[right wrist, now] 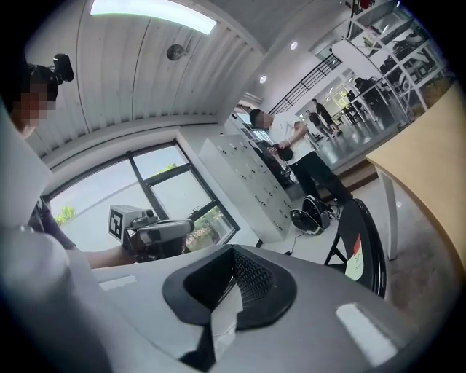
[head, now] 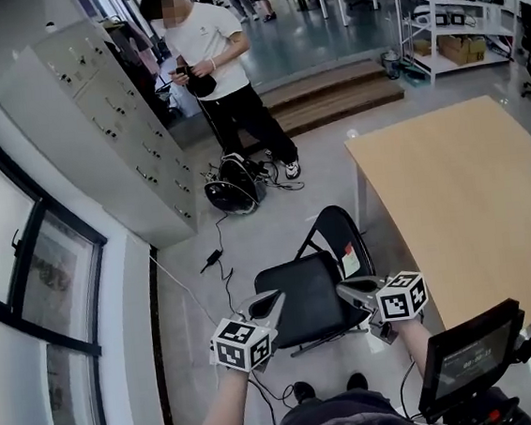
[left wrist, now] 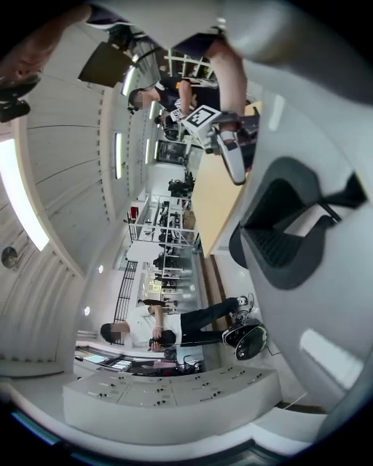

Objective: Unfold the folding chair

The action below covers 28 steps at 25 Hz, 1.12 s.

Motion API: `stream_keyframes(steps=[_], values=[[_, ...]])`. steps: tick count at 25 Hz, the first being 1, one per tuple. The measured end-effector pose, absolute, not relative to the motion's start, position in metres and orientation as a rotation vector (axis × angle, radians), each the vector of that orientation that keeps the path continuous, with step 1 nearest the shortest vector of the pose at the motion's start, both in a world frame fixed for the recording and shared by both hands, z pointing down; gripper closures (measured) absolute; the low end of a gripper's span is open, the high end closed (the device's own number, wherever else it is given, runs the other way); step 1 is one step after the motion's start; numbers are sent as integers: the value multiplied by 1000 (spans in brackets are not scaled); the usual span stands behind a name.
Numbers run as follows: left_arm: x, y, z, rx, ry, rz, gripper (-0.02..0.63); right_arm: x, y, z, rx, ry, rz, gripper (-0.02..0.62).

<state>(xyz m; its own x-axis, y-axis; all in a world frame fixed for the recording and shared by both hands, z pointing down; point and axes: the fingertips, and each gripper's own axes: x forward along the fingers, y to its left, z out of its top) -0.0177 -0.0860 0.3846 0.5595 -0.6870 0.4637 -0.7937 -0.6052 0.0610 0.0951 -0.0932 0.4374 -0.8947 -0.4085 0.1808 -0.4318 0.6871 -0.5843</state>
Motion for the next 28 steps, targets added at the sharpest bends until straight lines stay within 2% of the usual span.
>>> stream_keyframes(steps=[15,28], values=[[-69,-42,347,2643,-1265,340,606,26,-49,387,613,-2945,745,594],[-121,17,353,2685,-1029,222,606,-56,28,371,745,-2822,663,594]])
